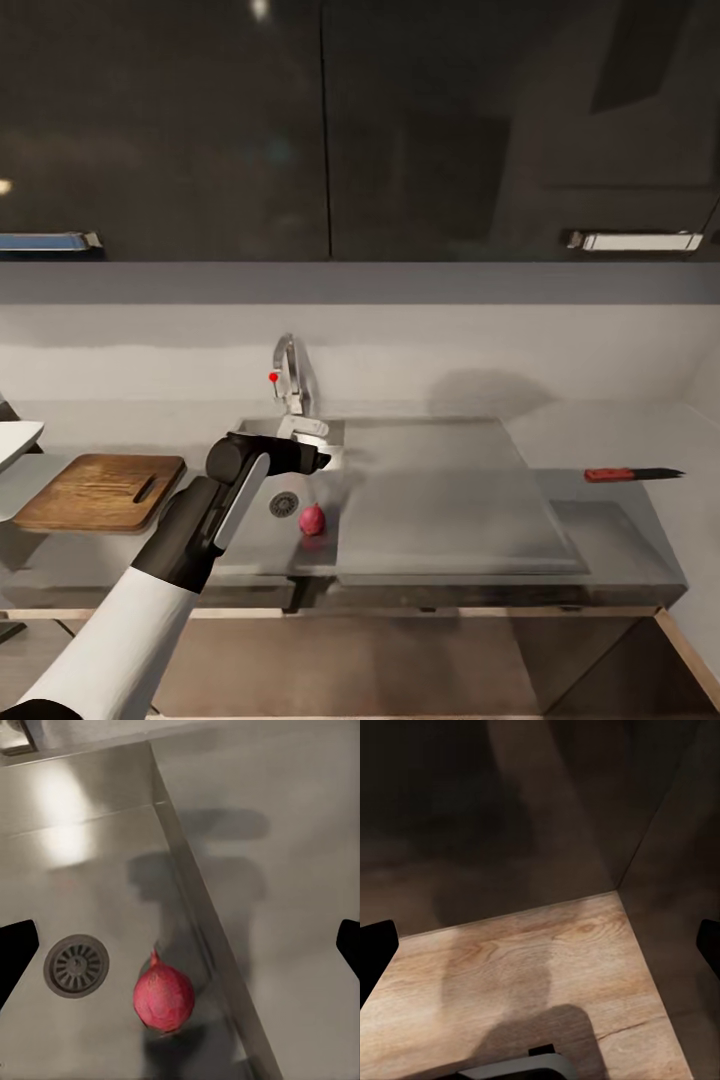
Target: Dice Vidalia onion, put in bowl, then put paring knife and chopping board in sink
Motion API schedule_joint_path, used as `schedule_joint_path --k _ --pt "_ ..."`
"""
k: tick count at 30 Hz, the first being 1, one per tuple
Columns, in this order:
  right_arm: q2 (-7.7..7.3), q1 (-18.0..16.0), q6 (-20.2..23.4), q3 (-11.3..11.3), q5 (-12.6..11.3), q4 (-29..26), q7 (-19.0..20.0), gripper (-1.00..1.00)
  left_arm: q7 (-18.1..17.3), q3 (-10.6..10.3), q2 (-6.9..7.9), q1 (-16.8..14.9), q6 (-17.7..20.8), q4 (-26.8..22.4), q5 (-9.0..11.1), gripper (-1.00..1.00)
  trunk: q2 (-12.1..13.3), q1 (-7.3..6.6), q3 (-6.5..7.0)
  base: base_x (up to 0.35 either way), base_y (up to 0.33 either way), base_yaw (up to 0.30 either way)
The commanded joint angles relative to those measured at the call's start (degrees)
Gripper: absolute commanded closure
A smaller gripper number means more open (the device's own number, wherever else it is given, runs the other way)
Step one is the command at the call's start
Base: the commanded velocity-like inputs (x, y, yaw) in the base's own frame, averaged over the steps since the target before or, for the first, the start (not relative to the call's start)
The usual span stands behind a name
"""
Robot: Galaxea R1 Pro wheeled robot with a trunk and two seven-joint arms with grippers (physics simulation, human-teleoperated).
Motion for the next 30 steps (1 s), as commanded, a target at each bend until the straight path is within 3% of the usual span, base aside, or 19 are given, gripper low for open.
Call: schedule_joint_path --k 1,11,30 --pt "0.04 0.02 -0.03 -0.09 -0.08 -0.10 0.05 -1.00 0.02 -0.01 0.03 -0.06 0.23 0.00 0.14 -1.00 -0.13 0.04 -0.18 0.004 -0.002 0.000" --pt "0.12 0.02 0.01 0.00 -0.08 -0.04 0.07 -1.00 0.08 -0.01 0.97 -0.06 0.22 -0.05 0.22 -1.00 -0.13 0.04 -1.04 0.001 0.000 0.000" --pt "0.12 0.02 0.02 0.00 -0.08 -0.01 0.05 -1.00 0.11 -0.09 1.20 -0.06 0.22 0.60 0.23 -1.00 -0.13 0.04 -2.78 0.000 0.000 0.000"
